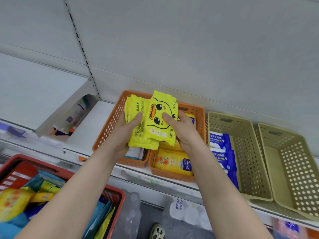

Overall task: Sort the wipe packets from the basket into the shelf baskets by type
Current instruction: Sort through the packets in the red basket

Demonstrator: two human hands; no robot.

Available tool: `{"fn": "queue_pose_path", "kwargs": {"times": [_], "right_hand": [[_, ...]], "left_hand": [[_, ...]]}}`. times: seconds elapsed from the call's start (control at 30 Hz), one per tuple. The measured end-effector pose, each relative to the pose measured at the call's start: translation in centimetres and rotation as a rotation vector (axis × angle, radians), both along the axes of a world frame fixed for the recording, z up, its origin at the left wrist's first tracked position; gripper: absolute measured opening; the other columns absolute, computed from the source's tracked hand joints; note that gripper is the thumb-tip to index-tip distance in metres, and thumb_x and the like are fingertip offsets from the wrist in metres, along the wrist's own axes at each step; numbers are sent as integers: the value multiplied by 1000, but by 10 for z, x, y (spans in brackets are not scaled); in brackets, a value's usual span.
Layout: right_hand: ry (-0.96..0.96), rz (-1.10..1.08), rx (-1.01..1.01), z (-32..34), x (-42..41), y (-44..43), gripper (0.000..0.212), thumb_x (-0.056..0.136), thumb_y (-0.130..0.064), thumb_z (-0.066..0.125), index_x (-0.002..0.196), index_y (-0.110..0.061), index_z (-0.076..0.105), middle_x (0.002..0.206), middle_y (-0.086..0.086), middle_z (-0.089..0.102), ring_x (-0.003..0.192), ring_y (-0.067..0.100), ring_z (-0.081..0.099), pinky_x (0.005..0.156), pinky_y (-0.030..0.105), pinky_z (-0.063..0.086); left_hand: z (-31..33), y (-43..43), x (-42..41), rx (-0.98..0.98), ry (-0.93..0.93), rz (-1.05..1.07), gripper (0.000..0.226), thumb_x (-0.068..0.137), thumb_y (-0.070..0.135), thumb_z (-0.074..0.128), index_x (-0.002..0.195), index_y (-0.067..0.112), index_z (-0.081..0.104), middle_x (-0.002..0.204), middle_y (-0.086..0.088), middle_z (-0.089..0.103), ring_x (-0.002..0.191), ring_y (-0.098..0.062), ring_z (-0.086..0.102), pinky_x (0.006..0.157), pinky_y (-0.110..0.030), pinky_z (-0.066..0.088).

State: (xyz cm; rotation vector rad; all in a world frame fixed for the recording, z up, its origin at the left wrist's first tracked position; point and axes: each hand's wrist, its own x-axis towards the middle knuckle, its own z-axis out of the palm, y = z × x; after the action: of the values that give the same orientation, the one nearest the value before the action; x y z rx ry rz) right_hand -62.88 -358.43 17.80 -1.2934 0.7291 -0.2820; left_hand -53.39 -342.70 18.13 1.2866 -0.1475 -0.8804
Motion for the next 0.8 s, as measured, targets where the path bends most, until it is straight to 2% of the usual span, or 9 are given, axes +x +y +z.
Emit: {"fn": "queue_pose_path", "kwargs": {"times": [0.07,0.13,0.23,0.33,0.5,0.57,0.67,0.7,0.8], "right_hand": [[-11,-10,27,-2,-8,-5,23,88,-26,72,109,-25,61,112,2,73,104,25,69,95,52,53],[-31,-35,46,-3,-18,-11,25,88,-24,71,111,-22,60,112,5,72,103,27,70,93,54,53],[-56,-119,60,-2,-36,-27,32,89,-17,70,118,-17,56,113,9,71,100,29,71,88,54,55],[-82,-157,71,-1,-60,-41,34,91,-12,67,124,-13,56,115,10,71,99,29,71,85,51,57],[-81,-216,80,6,-110,-38,30,92,-10,65,121,-16,58,111,8,73,93,24,73,68,37,60],[-87,-262,68,7,-128,-32,30,92,-10,65,120,-18,58,111,7,72,93,24,73,66,36,60],[-104,-352,55,3,-157,-25,31,92,-11,66,121,-18,58,115,7,71,99,25,71,76,43,60],[-114,-379,64,3,-167,-23,30,92,-11,66,120,-17,58,114,7,71,100,26,71,77,44,60],[-130,-450,64,6,-199,-26,30,92,-10,66,120,-14,58,114,9,71,99,28,71,77,49,59]], "left_hand": [[-2,-3,-7,-1,1,16,55,93,20,64,143,25,43,128,-3,67,108,-24,69,77,-43,61],[-4,-9,-17,-11,0,59,53,94,15,63,142,23,43,128,-4,66,108,-24,69,74,-41,62],[-5,-21,-31,-11,11,139,45,98,21,57,142,23,45,128,-2,66,111,-23,67,78,-41,61],[-4,-27,-43,-1,52,184,41,103,36,46,142,24,45,126,-3,67,106,-22,69,69,-39,62],[-2,-24,-70,38,59,141,42,104,39,43,143,24,43,128,-5,66,110,-28,68,78,-47,59],[-3,-22,-82,45,20,101,42,104,36,45,143,23,44,127,-4,66,110,-29,67,72,-44,60],[-2,-21,-100,57,7,24,41,103,35,46,142,20,46,126,-6,67,108,-29,68,55,-35,60],[-3,-22,-106,58,-1,4,40,104,34,46,141,19,47,125,-7,68,107,-29,68,56,-34,60],[-4,-30,-125,68,-30,-39,38,103,33,48,140,21,49,123,-4,69,107,-24,69,76,-43,61]]}}
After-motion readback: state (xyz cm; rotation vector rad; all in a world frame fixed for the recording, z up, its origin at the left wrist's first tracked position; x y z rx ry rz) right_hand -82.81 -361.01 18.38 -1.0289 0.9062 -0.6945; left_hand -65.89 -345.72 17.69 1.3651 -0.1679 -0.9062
